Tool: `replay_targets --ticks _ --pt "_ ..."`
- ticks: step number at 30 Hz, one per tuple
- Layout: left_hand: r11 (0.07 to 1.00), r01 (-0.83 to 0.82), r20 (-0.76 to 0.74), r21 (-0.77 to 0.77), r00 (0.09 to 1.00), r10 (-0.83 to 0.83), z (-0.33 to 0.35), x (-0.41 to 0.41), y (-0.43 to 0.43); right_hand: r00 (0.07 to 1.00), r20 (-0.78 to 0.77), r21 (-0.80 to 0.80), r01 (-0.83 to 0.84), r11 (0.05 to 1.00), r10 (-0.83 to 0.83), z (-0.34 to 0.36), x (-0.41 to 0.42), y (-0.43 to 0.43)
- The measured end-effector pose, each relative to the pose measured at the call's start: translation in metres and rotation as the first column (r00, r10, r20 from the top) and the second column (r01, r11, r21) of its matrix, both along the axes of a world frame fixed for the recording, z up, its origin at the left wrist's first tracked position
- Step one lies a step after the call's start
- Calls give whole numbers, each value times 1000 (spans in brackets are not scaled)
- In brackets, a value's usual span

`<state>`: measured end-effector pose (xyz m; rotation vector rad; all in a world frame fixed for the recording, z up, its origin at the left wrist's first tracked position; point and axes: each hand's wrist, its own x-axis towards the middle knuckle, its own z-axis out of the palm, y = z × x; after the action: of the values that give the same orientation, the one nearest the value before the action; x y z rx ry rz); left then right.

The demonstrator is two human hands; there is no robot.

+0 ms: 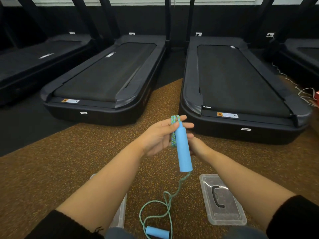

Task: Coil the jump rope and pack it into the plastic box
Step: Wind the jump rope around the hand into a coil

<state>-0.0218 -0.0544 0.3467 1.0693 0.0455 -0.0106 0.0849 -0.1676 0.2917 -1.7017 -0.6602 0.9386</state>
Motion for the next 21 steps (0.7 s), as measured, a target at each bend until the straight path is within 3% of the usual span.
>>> replay_targets --ticks 9,14,17,21 --pt "988 -156 52 -17 986 157 6 6 11 989 -111 -26 -102 994 99 -23 -12 -1" --pt "941 -325 67 -94 941 332 2 11 21 969 44 -98 -239 966 244 -32 -24 -14" --pt "920 -363 24 -149 928 371 -1 13 27 968 74 -65 -234 970 238 -27 -29 -18" --pt "935 -352 -19 -49 936 351 -4 12 30 921 330 -17 -212 977 206 -13 -35 -22"
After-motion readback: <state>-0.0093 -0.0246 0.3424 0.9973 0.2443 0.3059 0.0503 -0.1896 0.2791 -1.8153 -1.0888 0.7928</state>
